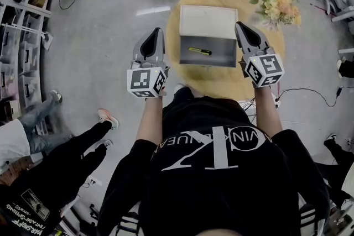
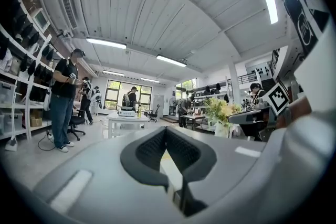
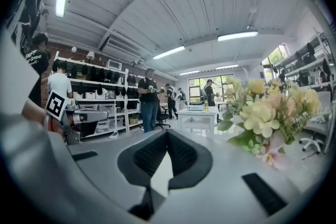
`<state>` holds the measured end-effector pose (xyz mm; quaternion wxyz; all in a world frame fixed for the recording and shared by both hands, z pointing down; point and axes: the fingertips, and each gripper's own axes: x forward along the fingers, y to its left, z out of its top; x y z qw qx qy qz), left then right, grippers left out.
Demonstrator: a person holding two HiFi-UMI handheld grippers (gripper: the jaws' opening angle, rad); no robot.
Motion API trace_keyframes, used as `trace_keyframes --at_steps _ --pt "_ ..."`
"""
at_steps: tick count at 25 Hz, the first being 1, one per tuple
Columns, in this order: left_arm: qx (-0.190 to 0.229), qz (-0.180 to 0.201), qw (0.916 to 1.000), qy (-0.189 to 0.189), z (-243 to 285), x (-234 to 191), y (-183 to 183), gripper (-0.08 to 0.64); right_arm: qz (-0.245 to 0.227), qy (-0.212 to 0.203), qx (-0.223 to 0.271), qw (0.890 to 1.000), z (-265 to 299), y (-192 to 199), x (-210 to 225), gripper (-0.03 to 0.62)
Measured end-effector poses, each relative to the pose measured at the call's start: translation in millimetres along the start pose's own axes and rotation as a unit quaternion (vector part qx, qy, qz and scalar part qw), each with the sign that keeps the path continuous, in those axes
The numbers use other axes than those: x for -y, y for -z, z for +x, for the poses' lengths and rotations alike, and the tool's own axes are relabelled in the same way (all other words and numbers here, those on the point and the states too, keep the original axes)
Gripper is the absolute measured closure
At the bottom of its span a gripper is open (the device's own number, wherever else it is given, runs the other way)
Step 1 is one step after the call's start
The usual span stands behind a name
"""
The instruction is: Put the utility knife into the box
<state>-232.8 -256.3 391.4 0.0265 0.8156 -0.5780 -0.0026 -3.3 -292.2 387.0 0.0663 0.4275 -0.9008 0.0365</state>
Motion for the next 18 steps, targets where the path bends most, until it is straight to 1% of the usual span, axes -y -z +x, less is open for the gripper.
trace_keyframes --at_steps 12,18 --pt "-0.006 -0.001 0.9999 -0.011 -5 -9 2 0.549 0.001 -0.017 -0.001 1.0 12 0 -8 0.578" --pt "-0.006 0.0 0.9999 -0.014 -1 -10 6 0.549 0.003 -0.019 -0.002 1.0 16 5 -4 0.578"
